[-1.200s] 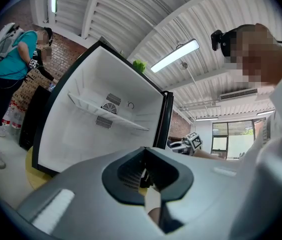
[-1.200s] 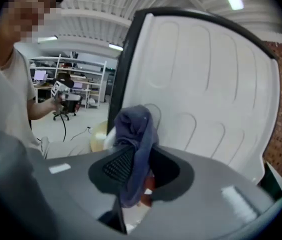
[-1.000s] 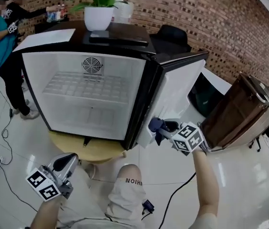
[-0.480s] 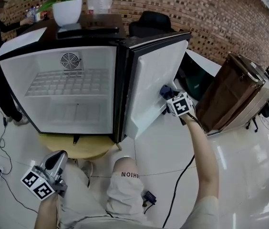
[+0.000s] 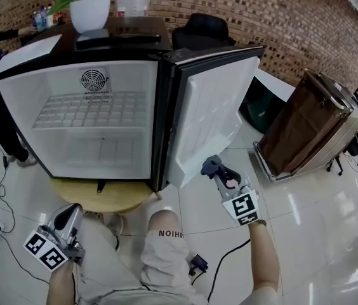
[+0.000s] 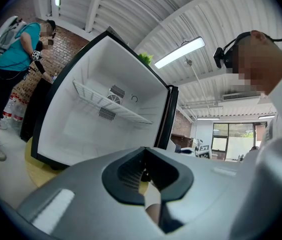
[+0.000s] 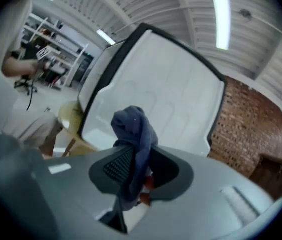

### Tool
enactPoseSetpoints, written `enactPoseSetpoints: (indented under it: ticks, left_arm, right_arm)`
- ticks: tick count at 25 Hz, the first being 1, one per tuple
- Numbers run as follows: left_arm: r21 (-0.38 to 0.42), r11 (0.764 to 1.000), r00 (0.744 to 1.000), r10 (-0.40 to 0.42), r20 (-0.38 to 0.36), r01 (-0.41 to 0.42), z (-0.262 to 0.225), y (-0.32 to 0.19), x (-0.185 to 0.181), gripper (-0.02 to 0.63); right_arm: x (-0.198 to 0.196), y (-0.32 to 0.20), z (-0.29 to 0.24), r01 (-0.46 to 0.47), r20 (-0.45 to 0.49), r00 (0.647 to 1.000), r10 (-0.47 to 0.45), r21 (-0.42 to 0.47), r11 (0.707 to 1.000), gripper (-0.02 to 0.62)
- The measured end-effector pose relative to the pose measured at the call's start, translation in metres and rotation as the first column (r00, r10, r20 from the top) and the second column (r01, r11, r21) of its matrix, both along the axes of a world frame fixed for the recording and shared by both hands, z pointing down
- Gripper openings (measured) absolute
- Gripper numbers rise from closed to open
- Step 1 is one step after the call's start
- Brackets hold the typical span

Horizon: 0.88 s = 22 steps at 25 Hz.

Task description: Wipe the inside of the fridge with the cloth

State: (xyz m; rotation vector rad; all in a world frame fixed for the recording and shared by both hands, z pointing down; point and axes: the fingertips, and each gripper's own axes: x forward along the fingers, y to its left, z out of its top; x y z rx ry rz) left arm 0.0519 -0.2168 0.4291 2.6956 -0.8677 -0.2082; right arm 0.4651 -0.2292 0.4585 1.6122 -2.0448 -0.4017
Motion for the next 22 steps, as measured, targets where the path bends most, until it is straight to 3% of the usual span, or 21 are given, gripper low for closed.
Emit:
enactPoseSetpoints:
  ticks: [4,8,13,19,22]
  left_arm:
    - [-0.008,1.0,1.0,0.015,-0.003,-0.015,0.001,0.008,0.006,0.002]
    - [0.003,1.0,1.0,0.024,-0.006,-0.024,-0.002,0.013,0.011,0.002]
    - [-0.01,1.0,1.0,0.01,-0.004,-0.01,0.001,0.009,0.001,0.002]
    - [-0.039,0.999,0.999,0.015,-0.035,-0.016,0.006,0.013,0.003,0.002]
    - [-0.04,0.998,0.999,0.039,-0.036,-0.041,0.005,0.019,0.009,0.002]
  right_arm:
    - [-0.059,-0.015,0.042,0.119,-0.233,0.964,-0.131,-0.064,0.991,0.091]
    - [-0.078,-0.041,0.042,0.128,-0.416,0.901,-0.126,-0.024,0.992,0.092]
    - [-0.058,-0.07,0.04,0.094,-0.312,0.945,-0.095,-0.02,0.995,0.094]
    - [-0.033,-0.09,0.041,0.083,-0.289,0.954,-0.074,0.017,0.996,0.095]
    - [-0.009,-0.1,0.044,0.013,-0.3,0.954,-0.006,0.023,1.0,0.092]
